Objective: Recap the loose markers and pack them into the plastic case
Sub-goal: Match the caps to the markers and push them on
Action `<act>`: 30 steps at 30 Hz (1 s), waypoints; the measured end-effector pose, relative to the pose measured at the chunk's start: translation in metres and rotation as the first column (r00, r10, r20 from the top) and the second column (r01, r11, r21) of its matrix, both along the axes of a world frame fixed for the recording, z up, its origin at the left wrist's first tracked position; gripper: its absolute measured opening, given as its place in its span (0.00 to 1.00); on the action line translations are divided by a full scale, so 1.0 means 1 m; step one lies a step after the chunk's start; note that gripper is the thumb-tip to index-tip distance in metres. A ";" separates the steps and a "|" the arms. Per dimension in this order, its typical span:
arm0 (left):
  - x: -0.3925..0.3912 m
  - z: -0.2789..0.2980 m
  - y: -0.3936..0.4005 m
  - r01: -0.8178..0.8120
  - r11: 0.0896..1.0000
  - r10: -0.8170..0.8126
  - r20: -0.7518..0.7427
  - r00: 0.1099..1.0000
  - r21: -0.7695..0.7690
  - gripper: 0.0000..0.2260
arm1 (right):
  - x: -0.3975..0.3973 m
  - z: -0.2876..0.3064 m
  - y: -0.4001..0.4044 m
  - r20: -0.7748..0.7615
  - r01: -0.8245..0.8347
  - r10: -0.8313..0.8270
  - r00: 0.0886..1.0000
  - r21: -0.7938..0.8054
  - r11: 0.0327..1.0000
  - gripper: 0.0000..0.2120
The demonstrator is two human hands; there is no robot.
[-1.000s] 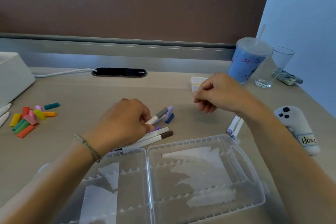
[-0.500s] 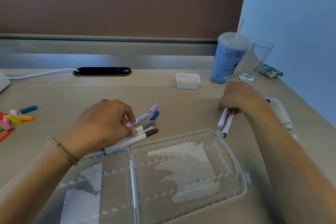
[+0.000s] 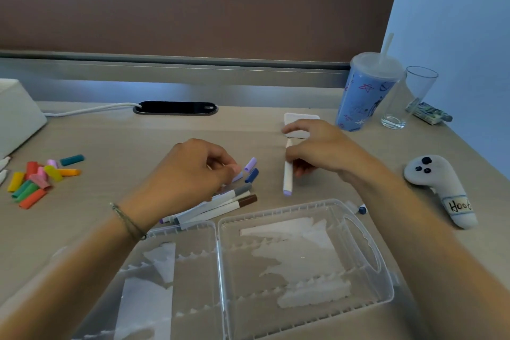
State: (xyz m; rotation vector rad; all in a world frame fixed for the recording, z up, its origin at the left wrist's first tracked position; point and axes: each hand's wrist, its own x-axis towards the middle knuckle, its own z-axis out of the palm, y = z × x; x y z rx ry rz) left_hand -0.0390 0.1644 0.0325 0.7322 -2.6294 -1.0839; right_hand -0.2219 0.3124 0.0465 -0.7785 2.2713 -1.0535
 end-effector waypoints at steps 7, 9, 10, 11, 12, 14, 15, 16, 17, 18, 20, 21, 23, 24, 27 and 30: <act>-0.002 0.002 0.013 0.043 0.983 -0.044 -0.001 0.999 0.180 0.11 | 0.051 -0.003 -0.020 -0.060 -0.143 0.134 0.989 -0.165 0.976 0.32; 0.000 0.003 0.009 0.030 0.990 -0.031 0.004 1.000 0.140 0.09 | 0.053 -0.003 -0.022 -0.025 -0.173 0.171 0.985 -0.187 0.967 0.27; 0.001 0.003 0.006 0.019 0.993 -0.020 0.010 1.000 0.118 0.09 | 0.051 -0.003 -0.023 -0.017 -0.179 0.179 0.984 -0.186 0.966 0.21; 0.002 0.004 0.003 0.006 0.996 -0.008 0.023 1.000 0.087 0.09 | 0.046 -0.006 -0.024 -0.049 -0.176 0.171 0.984 -0.160 0.971 0.13; 0.003 0.006 -0.001 -0.010 0.999 0.008 0.038 0.999 0.048 0.09 | 0.040 -0.009 -0.027 -0.122 -0.161 0.148 0.981 -0.106 0.981 0.07; 0.005 0.009 -0.011 -0.049 0.998 0.051 0.059 0.997 -0.028 0.08 | 0.025 -0.020 -0.040 -0.329 -0.117 0.131 0.935 0.062 0.991 0.04; 0.007 0.010 -0.015 -0.069 0.996 0.072 0.061 0.996 -0.054 0.08 | 0.020 -0.025 -0.048 -0.399 -0.097 0.151 0.904 0.152 0.984 0.04; 0.008 0.012 -0.018 -0.082 0.994 0.087 0.060 0.994 -0.072 0.07 | 0.017 -0.029 -0.056 -0.442 -0.082 0.173 0.880 0.217 0.973 0.05; 0.009 0.013 -0.021 -0.088 0.992 0.094 0.058 0.994 -0.086 0.06 | 0.015 -0.032 -0.064 -0.463 -0.069 0.188 0.866 0.262 0.963 0.09; 0.010 0.014 -0.023 -0.090 0.991 0.096 0.056 0.994 -0.096 0.05 | 0.013 -0.035 -0.071 -0.478 -0.063 0.203 0.854 0.292 0.954 0.13; 0.011 0.014 -0.026 -0.084 0.992 0.089 0.056 0.994 -0.100 0.05 | 0.012 -0.035 -0.082 -0.503 -0.068 0.251 0.827 0.354 0.933 0.16; 0.011 0.014 -0.028 -0.078 0.992 0.084 0.059 0.995 -0.099 0.05 | 0.012 -0.034 -0.086 -0.511 -0.077 0.286 0.811 0.390 0.917 0.16; 0.012 0.015 -0.030 -0.068 0.993 0.076 0.076 0.994 -0.101 0.05 | 0.014 -0.035 -0.091 -0.509 -0.097 0.333 0.794 0.435 0.895 0.14; 0.012 0.015 -0.031 -0.060 0.993 0.069 0.085 0.994 -0.104 0.05 | 0.014 -0.035 -0.093 -0.499 -0.105 0.343 0.796 0.444 0.890 0.12; 0.011 0.012 -0.030 -0.018 0.994 0.030 0.113 0.993 -0.110 0.05 | 0.011 -0.035 -0.089 -0.457 -0.110 0.308 0.835 0.410 0.905 0.05; 0.009 0.008 -0.027 0.029 0.994 -0.012 0.148 0.989 -0.109 0.05 | 0.004 -0.036 -0.073 -0.434 -0.042 0.153 0.888 0.256 0.966 0.04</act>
